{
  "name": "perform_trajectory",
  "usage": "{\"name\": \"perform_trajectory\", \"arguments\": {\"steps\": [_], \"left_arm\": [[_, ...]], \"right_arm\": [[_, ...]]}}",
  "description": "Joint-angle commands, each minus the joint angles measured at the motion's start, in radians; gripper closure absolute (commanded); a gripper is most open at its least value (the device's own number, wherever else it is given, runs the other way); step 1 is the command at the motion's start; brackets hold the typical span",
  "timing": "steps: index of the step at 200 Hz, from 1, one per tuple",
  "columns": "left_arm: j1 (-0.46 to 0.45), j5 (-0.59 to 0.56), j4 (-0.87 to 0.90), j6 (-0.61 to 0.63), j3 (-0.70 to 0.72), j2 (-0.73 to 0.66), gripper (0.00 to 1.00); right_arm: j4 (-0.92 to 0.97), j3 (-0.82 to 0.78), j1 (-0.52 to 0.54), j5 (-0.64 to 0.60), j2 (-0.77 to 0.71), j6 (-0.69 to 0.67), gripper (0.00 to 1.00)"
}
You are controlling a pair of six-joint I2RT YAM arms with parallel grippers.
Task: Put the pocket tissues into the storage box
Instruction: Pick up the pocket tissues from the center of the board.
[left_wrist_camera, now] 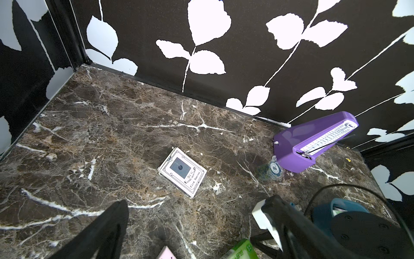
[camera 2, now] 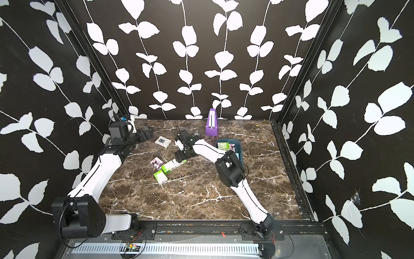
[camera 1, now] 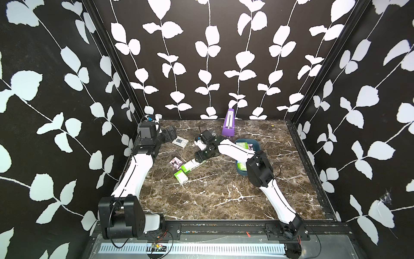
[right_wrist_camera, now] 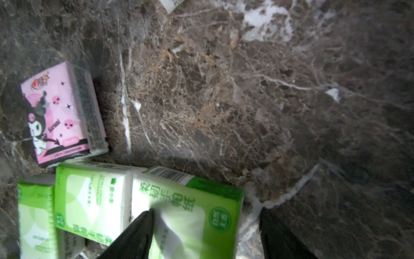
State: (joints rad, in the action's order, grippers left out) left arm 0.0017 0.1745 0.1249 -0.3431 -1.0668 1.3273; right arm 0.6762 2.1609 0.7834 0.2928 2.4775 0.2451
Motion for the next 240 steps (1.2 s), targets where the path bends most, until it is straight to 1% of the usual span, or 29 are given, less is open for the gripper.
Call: {"name": "perform_trajectory", "arguments": {"steps": [1, 26, 44, 54, 68, 81, 124, 147, 168, 206, 224, 240], "left_arm": [[0.004, -0.007, -0.004, 0.018, 0.005, -0.036, 0.01], [0.003, -0.015, 0.000, 0.027, 0.008, -0.041, 0.01], [0.003, -0.019, 0.004, 0.033, 0.008, -0.043, 0.01], [0.003, -0.021, 0.004, 0.032, 0.010, -0.043, 0.01], [0.003, -0.021, 0.003, 0.034, 0.010, -0.043, 0.01], [0.003, -0.023, 0.004, 0.033, 0.010, -0.044, 0.01], [0.003, -0.025, 0.008, 0.038, 0.006, -0.046, 0.01], [0.004, -0.024, 0.009, 0.037, 0.004, -0.046, 0.01], [0.003, -0.024, 0.009, 0.037, 0.002, -0.046, 0.01], [0.003, -0.018, 0.000, 0.027, 0.001, -0.043, 0.01], [0.004, -0.008, -0.009, 0.019, -0.001, -0.039, 0.01], [0.003, -0.002, -0.014, 0.013, -0.002, -0.033, 0.01]], "right_arm": [[0.041, 0.051, 0.013, 0.016, 0.028, 0.006, 0.30], [0.057, 0.044, 0.019, 0.013, 0.027, 0.002, 0.40], [0.071, 0.029, 0.022, 0.004, 0.021, -0.004, 0.50], [0.075, 0.016, 0.024, -0.003, 0.016, -0.008, 0.60], [0.075, -0.007, 0.025, -0.008, 0.010, -0.006, 0.82], [0.077, -0.024, 0.025, -0.021, 0.005, -0.003, 1.00], [0.028, -0.092, 0.015, -0.070, -0.050, 0.015, 1.00], [-0.051, -0.148, -0.001, -0.045, -0.113, 0.032, 1.00], [-0.152, -0.229, -0.023, -0.014, -0.204, 0.057, 1.00], [-0.293, -0.390, -0.103, 0.018, -0.386, 0.110, 1.00], [-0.314, -0.462, -0.157, 0.019, -0.470, 0.121, 1.00], [-0.298, -0.528, -0.211, -0.012, -0.549, 0.110, 1.00]]}}
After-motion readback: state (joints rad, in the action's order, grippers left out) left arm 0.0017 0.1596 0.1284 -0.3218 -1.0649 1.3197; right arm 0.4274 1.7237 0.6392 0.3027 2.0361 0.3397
